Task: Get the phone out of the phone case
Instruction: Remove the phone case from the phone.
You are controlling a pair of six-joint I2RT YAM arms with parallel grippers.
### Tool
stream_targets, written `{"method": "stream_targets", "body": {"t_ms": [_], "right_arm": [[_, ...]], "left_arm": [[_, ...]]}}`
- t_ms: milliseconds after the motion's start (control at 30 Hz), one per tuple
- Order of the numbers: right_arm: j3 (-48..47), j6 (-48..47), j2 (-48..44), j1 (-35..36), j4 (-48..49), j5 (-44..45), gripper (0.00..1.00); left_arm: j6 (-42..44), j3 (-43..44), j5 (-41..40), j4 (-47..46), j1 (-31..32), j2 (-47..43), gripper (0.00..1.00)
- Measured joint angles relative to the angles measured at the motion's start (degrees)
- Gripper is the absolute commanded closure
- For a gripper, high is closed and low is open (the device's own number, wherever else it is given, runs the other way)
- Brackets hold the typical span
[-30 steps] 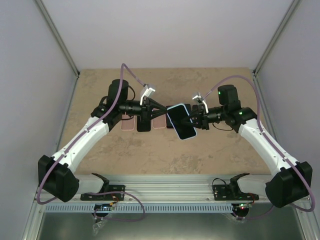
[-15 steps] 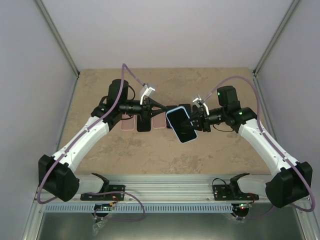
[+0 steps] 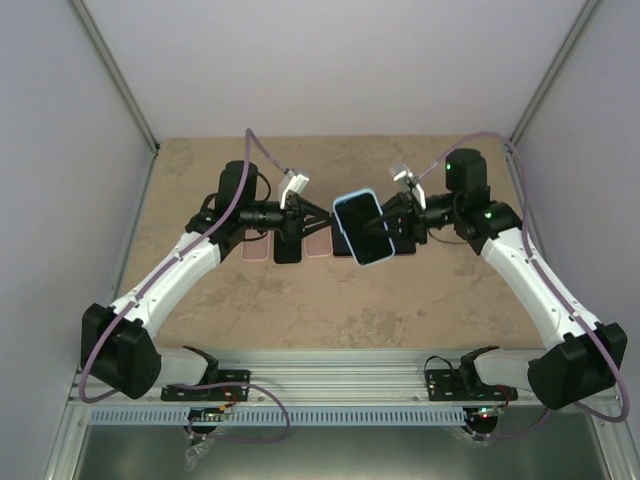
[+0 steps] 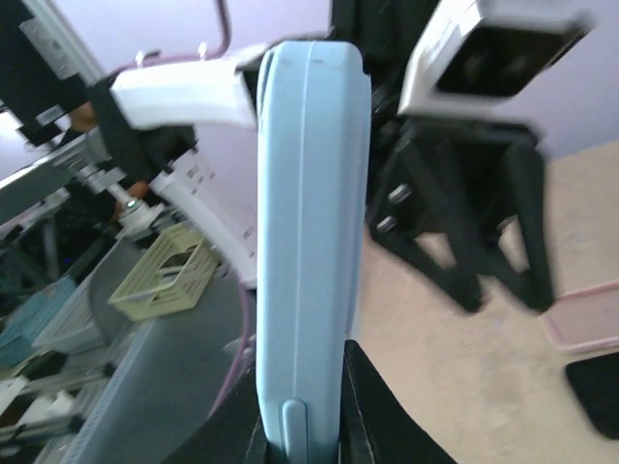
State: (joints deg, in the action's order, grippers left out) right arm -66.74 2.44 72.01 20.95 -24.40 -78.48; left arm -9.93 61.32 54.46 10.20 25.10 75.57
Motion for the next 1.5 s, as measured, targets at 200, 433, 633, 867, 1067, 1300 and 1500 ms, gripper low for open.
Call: {"method": "stream_targets", "body": {"t_ms": [200,433,633,867,1067,1300,1500], "right_arm": [[-5.4,5.0,2.8,-2.2,5.6,2.0,0.99],[-0.1,6.4,1.4,-2.1,6.4,3.1,0.99],[1.5,5.6,0.9,-1.6,5.3,4.2,0.99],[2.0,4.1,0.3,-0.4,4.6,4.4,1.00],[2.0,2.3,0.3,0.9,2.9,4.3,1.00],[2.0,0.6,0.2,1.4,1.2,4.1,1.00],[2.0,-0.8,0.2,1.6,-0.2,2.7,0.99]], "left_arm": [[-1.0,0.7,5.3,-0.6,-0.6,-0.6,0.39],[3.1,9.0,8.2,5.1,-2.4,-1.0,0.32],[2.0,10.8,10.6,4.6,-2.4,-1.0,0.34],[1.0,10.0,11.7,4.1,-1.7,-1.0,0.35],[-0.8,8.3,11.7,2.7,-1.5,-1.0,0.43],[-3.9,6.6,12.7,-0.9,-1.9,-1.0,0.49],[-4.7,5.9,13.9,-2.5,-2.0,-1.1,0.52]]}}
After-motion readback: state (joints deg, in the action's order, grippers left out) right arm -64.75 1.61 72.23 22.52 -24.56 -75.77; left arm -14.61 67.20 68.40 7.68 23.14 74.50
